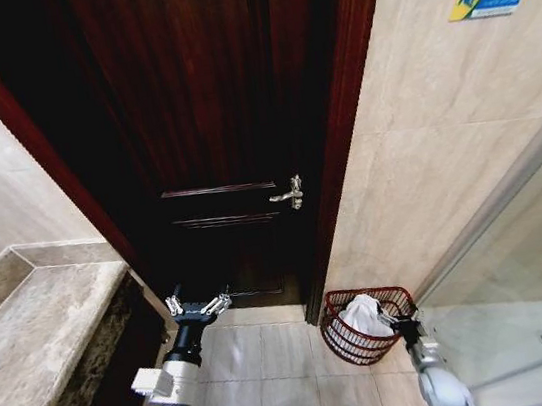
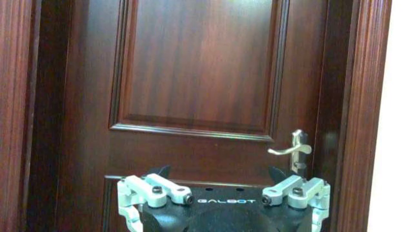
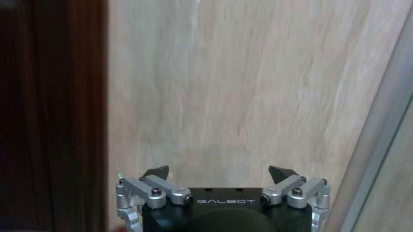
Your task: Discard the used towel into the hamper.
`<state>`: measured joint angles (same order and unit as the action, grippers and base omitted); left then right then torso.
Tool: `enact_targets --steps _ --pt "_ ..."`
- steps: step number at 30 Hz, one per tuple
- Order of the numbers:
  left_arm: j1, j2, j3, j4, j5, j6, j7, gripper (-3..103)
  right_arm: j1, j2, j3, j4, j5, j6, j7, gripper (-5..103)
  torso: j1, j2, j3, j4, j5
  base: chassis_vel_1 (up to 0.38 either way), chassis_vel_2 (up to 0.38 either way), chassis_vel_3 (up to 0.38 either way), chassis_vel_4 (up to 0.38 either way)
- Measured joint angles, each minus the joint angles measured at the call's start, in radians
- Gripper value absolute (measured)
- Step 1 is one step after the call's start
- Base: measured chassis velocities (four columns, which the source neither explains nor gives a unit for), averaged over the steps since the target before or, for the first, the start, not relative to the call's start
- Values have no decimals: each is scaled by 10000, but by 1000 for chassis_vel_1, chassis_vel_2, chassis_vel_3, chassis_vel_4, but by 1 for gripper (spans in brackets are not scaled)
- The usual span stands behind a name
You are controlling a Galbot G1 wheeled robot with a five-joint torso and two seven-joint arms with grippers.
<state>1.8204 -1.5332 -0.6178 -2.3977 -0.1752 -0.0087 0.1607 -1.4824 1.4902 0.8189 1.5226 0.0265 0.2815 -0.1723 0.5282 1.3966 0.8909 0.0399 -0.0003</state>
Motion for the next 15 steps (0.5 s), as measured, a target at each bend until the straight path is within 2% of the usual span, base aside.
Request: enact_targets --steps 6,15 --pt "0 1 0 0 0 0 0 99 -1785 552 -48 2418 457 196 -17 100 1 0 0 0 2 0 0 0 0" --pt "0 1 0 0 0 0 0 99 -3448 816 -161 4287 854 674 -6 100 0 1 0 -2 1 0 0 0 0"
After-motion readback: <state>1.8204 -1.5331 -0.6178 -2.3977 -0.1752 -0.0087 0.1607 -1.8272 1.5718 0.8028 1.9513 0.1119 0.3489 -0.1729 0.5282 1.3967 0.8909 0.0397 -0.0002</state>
